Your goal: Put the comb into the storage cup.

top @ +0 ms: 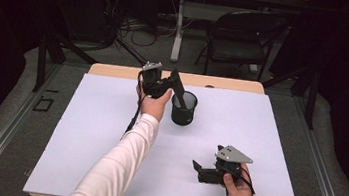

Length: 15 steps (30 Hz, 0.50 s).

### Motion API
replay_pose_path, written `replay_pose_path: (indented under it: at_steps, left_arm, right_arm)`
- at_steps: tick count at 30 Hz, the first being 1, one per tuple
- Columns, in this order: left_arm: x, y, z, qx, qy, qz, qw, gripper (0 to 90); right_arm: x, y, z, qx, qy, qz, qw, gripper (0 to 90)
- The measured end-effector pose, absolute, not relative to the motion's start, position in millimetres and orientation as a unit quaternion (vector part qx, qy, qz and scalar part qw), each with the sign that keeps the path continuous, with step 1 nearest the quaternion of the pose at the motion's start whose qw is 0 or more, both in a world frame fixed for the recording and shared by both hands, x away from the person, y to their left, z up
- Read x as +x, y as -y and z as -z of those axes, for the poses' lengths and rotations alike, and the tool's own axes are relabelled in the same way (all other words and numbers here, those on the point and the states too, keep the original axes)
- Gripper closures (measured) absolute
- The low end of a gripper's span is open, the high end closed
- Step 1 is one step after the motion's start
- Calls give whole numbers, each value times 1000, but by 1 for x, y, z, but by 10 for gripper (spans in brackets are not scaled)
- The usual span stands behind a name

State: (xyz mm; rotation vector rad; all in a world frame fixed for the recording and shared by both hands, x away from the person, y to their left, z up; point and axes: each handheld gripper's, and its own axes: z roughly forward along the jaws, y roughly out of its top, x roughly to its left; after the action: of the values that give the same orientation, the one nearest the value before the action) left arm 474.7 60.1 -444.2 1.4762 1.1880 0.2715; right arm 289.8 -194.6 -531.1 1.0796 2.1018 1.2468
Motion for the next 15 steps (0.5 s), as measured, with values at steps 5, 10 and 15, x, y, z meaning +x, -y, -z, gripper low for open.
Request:
replay_pose_path:
  at_steps: [5,10,15]
  left_arm:
    - [475,-60,446,628,-508,-114,579,838]
    - [476,-61,447,626,-509,-114,580,838]
    - [477,-63,449,619,-515,-107,583,838]
  right_arm:
    - [290,195,532,392,-766,-453,233,0]
    - [290,195,532,392,-766,-453,232,0]
    - [290,194,532,393,-766,-453,231,0]
